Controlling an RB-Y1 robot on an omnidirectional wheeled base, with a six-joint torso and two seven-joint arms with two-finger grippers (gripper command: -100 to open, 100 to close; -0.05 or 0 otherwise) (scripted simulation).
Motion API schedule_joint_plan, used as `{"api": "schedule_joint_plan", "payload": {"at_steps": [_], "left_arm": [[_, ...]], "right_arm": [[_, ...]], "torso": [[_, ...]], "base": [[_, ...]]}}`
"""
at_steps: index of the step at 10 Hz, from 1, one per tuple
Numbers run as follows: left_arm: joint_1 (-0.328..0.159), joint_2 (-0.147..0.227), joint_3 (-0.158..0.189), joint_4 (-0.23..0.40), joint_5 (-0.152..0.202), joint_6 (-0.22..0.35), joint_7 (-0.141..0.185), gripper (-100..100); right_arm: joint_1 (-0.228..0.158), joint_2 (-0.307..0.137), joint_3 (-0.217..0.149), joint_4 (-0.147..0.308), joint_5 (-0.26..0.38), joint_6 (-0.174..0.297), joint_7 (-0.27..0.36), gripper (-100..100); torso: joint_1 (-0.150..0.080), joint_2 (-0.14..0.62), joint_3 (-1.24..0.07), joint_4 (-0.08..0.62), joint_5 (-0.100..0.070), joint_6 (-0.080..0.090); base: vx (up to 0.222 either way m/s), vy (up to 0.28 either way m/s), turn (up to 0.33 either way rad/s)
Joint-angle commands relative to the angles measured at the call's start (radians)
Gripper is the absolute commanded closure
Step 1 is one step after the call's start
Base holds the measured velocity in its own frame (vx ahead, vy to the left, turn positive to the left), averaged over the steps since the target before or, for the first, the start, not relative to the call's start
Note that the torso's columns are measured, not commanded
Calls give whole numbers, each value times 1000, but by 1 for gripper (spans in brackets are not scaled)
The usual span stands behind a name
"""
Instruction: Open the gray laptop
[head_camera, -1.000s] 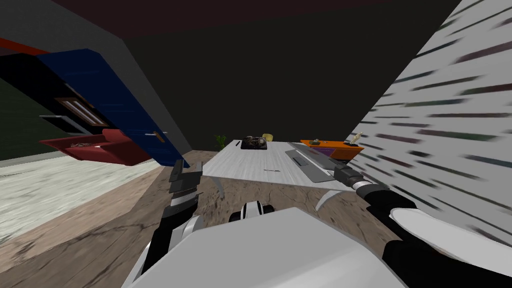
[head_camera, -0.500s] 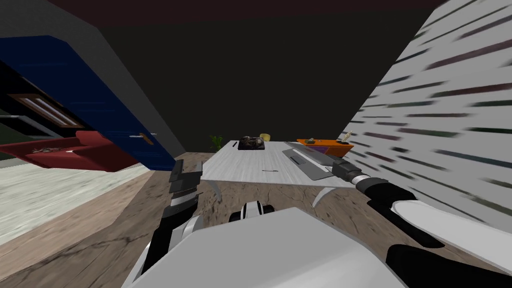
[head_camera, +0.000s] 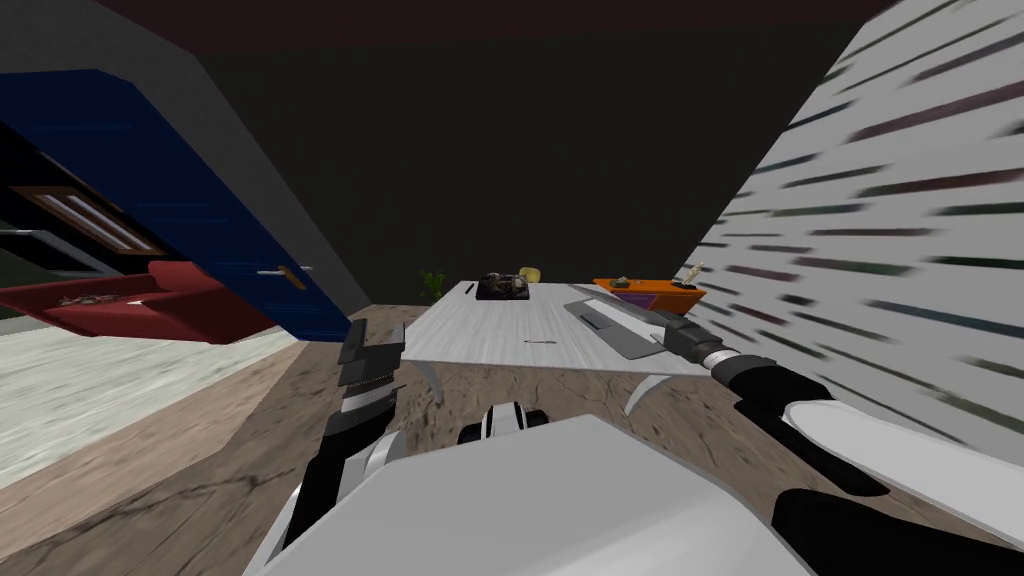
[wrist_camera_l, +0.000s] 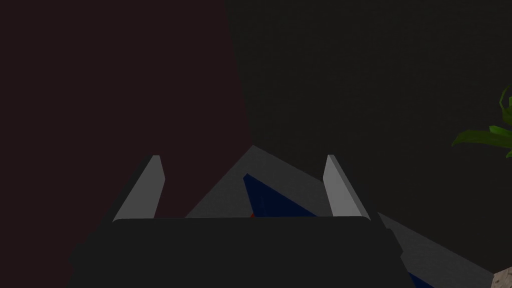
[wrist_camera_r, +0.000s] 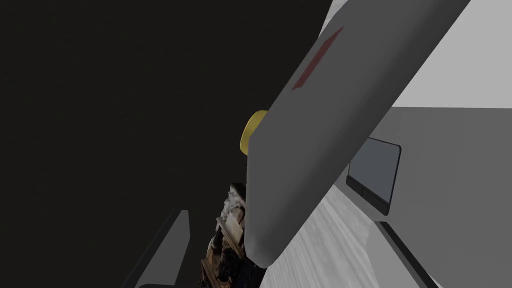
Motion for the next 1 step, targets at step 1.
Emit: {"api": "schedule_joint_plan", "payload": {"at_steps": [1], "left_arm": [[0, 0, 0, 0, 0, 0, 0, 0]], "right_arm": [[0, 0, 0, 0, 0, 0, 0, 0]], "torso": [[0, 0, 0, 0, 0, 0]], "base": [[0, 0, 0]]}}
